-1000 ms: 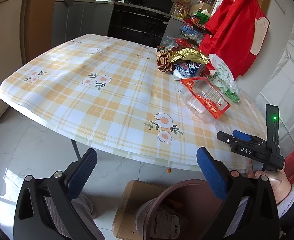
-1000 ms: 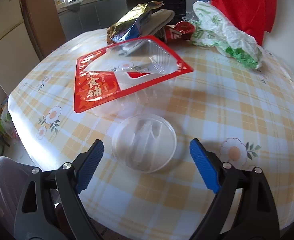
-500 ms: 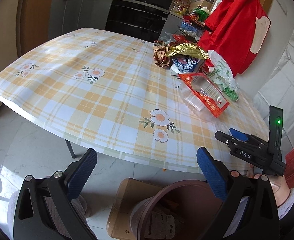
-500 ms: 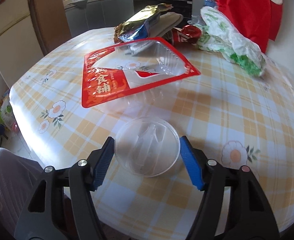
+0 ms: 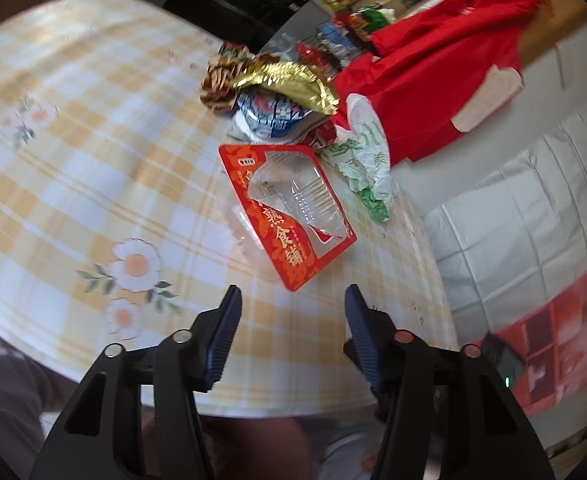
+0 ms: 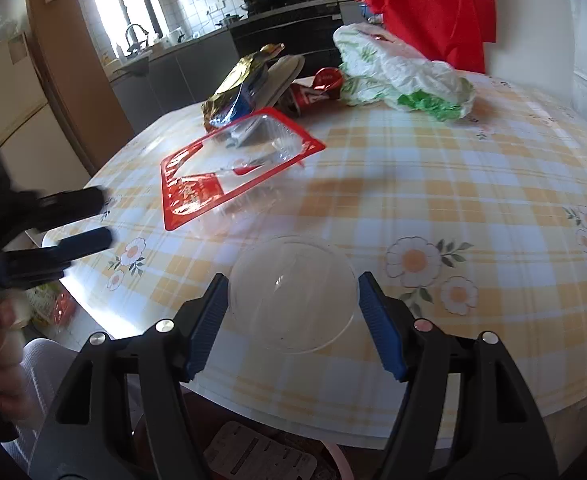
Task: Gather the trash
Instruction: 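Grasp the red-rimmed clear tray with the left gripper while the right gripper lifts the lid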
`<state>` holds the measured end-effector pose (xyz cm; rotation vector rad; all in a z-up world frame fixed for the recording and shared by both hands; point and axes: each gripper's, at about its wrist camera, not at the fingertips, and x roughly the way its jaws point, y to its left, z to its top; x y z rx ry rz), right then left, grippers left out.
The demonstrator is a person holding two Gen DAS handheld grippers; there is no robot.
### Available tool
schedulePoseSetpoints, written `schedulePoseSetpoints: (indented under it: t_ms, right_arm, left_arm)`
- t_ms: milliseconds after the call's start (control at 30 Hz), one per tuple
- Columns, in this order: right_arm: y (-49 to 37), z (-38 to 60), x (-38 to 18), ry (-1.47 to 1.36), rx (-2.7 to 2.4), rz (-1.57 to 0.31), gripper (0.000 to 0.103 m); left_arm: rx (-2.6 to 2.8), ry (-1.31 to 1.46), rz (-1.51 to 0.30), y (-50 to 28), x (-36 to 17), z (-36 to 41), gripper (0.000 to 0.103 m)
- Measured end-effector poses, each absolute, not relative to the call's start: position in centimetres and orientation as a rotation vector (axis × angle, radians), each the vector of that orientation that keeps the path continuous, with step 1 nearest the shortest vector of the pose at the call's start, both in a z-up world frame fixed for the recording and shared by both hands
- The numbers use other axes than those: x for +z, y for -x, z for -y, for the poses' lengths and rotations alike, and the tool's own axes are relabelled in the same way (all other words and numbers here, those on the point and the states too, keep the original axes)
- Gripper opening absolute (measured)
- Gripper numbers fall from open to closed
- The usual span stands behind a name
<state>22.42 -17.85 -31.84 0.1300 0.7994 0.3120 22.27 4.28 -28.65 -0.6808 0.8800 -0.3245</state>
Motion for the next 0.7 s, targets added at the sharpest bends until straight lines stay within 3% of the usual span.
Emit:
schedulePoseSetpoints:
  t_ms: [100,333,367,433,700]
  right_arm:
    - [-22.1,18.6,-31.6,-0.152,0.309,-0.788,0.067]
    - [-21.9,19.3,-31.8,-0.174,0.312,-0.781,0.067]
    - [-21.9,19.4,-31.8,-0.176,0.312,-0.781,0.067]
    - [-21.7,19.4,-31.8,-0.182,0.313,-0.776,0.067]
    - [-21.2,19.7,-30.8,-0.189,0.314,-0.744,0.067]
  left_arm:
    - [-0.325,0.758,-0.912,-24.3,-30.0,-3.4,0.04]
    - [-0.313,0.953,-0.965,-26.9,-32.6,-3.5,0.038]
    - [-0.318,0.959,-0.97,-27.2,-32.8,-3.5,0.035]
    - [-0.329,0.939,-0.984,-27.8,-32.9,-3.0,0.008]
    - [-0.335,0.812,-0.932,-26.8,-31.0,-2.7,0.003]
